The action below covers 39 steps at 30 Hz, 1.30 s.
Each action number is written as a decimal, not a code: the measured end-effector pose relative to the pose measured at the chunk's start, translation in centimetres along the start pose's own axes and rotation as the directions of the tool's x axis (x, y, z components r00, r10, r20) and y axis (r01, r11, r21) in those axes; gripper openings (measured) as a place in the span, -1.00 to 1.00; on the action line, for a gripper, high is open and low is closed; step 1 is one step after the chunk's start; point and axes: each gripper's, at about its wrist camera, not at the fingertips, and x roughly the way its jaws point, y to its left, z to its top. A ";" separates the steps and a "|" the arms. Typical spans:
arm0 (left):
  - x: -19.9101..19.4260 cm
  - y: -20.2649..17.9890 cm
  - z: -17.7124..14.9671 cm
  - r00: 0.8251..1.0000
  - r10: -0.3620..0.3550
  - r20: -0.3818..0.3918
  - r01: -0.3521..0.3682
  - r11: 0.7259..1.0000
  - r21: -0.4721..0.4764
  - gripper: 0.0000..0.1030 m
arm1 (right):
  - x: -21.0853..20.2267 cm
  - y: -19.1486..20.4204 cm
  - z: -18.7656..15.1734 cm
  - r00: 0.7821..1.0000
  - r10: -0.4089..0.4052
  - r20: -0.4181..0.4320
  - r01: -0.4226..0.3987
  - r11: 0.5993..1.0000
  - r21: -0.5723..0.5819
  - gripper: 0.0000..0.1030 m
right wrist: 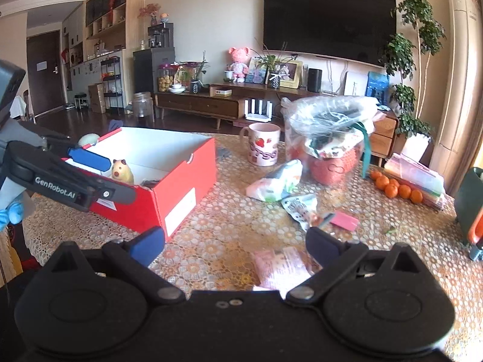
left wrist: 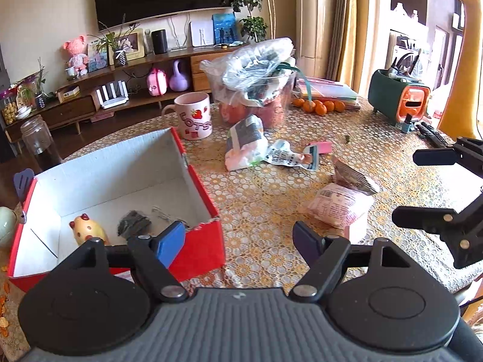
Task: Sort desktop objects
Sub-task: 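Withdraw both open tools from the box back toward the table, then grasp the silver snack packet with the right tool while the left tool closes on the pink card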
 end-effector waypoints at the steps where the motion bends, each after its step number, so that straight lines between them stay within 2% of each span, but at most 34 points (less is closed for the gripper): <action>1: 0.1 -0.5 -0.1 1.000 -0.009 -0.002 0.010 1.000 0.003 0.57 | -0.2 -0.5 -0.3 1.000 -0.011 -0.003 0.011 1.000 0.005 0.94; 13: 2.6 -5.4 -1.3 0.996 -0.083 -0.013 0.083 0.996 0.043 0.82 | -1.5 -6.1 -2.7 0.995 -0.095 -0.023 0.097 0.993 0.074 0.92; 15: 3.4 -6.2 -1.5 0.995 -0.099 -0.018 0.100 0.994 0.053 1.00 | -1.4 -6.8 -3.1 0.994 -0.107 -0.029 0.109 0.990 0.089 0.92; 23: 6.9 -10.1 -2.8 0.989 -0.144 -0.045 0.147 0.987 0.058 1.00 | 0.4 -9.1 -4.4 0.988 -0.140 -0.058 0.146 0.980 0.134 0.86; 32: 10.6 -13.5 -3.4 0.993 -0.116 -0.036 0.118 0.992 0.040 1.00 | 4.1 -10.4 -4.0 0.987 -0.141 -0.083 0.154 0.972 0.178 0.76; 39: 12.7 -14.9 -3.5 0.998 -0.053 -0.032 0.054 0.998 0.027 1.00 | 7.4 -10.7 -3.5 0.986 -0.118 -0.117 0.139 0.973 0.183 0.70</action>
